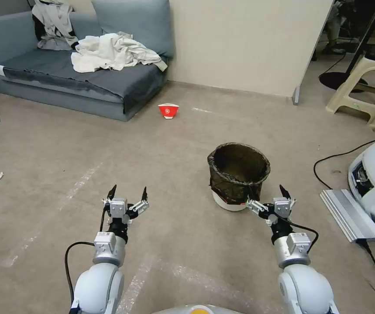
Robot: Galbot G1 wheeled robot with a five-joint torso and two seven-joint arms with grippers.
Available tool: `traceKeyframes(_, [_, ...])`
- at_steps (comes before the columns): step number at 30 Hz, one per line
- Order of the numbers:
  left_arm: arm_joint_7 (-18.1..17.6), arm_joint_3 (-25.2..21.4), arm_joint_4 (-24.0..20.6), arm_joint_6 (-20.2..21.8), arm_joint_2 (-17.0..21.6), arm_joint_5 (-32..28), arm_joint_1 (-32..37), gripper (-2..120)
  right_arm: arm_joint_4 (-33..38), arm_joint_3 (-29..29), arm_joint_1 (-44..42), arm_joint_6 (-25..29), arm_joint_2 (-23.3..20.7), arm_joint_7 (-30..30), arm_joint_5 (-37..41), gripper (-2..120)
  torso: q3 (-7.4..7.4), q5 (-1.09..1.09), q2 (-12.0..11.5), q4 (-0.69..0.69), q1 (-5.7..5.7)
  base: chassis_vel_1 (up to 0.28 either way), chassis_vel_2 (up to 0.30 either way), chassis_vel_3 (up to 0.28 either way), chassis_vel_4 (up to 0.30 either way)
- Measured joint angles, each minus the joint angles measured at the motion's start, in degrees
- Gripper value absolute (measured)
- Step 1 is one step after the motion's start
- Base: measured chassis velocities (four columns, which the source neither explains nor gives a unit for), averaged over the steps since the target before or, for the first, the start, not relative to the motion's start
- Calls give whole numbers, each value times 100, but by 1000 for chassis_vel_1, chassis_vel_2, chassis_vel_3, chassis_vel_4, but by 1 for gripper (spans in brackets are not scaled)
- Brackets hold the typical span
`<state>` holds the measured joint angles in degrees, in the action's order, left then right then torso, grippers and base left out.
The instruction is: Pick up the trash can from the floor.
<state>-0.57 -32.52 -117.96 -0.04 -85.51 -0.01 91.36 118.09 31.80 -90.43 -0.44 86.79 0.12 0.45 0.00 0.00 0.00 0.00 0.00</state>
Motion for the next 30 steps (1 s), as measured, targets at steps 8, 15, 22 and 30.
traceKeyframes(8, [-247, -402, -1301, -28, 176, -10, 981, 100, 1380, 127, -629, -182, 333, 59, 211, 100, -1, 0, 0, 1, 0, 0, 0, 0, 0])
traceKeyframes(15, [-553, -604, -2258, -46, 353, -215, 1823, 100, 1871, 177, -940, -537, 365, -4, 341, 100, -1, -2, 0, 1, 0, 0, 0, 0, 0])
traceKeyframes(22, [-573, -548, -2292, -45, 354, -250, 1842, 100, 1923, 169, -973, -631, 332, -167, 341, 100, -1, 0, 0, 0, 0, 0, 0, 0, 0])
traceKeyframes(30, [-615, -544, -2236, -45, 354, -251, 1824, 100, 1950, 157, -973, -824, 323, -304, 500, 100, 0, 0, 0, 0, -1, 0, 0, 0, 0])
